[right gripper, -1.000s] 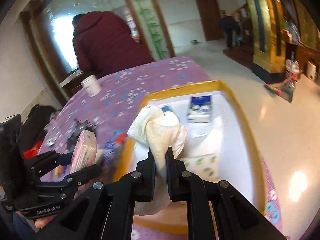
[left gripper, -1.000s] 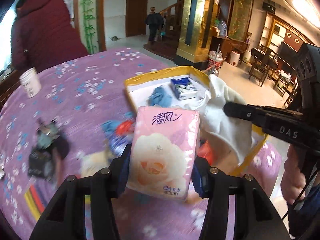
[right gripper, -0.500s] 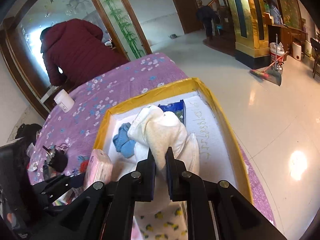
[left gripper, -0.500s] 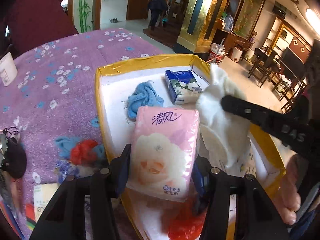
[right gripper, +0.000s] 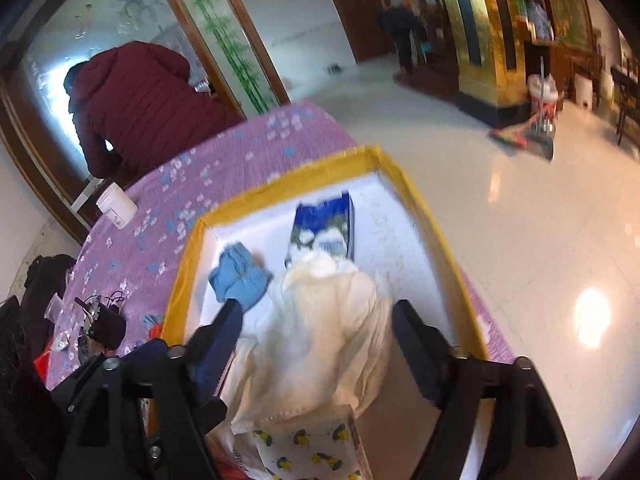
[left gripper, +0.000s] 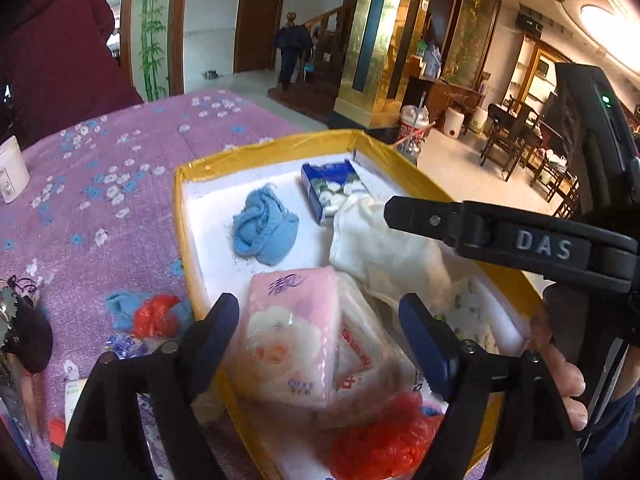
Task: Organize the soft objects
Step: 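Open both grippers to release the cloth and pink pack into the tray, then withdraw both tools from the tray toward the remaining items, then grasp the striped sponge pack with the left gripper while the right grasps the Face tissue pack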
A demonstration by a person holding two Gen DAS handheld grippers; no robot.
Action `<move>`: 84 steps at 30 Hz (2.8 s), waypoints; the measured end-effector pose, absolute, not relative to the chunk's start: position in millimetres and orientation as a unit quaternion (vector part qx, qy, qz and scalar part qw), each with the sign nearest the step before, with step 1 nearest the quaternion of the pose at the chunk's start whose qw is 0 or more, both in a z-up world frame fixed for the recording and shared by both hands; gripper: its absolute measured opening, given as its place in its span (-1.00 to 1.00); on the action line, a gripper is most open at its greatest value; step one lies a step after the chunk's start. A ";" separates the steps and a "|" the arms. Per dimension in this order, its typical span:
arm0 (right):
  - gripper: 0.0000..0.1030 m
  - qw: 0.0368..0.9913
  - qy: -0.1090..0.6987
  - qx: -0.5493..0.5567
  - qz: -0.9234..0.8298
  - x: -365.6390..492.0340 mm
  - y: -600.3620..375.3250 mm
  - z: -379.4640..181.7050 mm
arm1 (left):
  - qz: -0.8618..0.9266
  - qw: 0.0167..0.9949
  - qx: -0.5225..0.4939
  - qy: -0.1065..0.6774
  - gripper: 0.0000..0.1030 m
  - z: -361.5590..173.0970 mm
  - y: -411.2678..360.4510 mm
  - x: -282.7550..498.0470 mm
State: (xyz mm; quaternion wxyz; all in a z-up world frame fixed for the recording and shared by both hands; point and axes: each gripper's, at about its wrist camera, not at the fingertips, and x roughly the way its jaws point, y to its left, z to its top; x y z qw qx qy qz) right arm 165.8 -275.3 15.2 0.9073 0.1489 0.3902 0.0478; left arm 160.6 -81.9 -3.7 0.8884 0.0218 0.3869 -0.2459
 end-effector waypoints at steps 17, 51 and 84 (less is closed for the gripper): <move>0.85 0.934 0.309 0.173 0.057 96.3 -297.0 55.0 | -0.230 0.914 0.056 0.328 0.83 18.1 -86.6 138.8; 0.63 0.893 0.370 0.035 0.253 51.4 -127.7 22.3 | -0.017 0.929 -0.040 0.367 0.94 11.3 149.5 22.8; 0.64 0.844 0.482 0.040 0.230 135.1 -36.6 -6.5 | 0.097 0.880 -0.125 0.448 -0.10 -41.7 228.8 91.9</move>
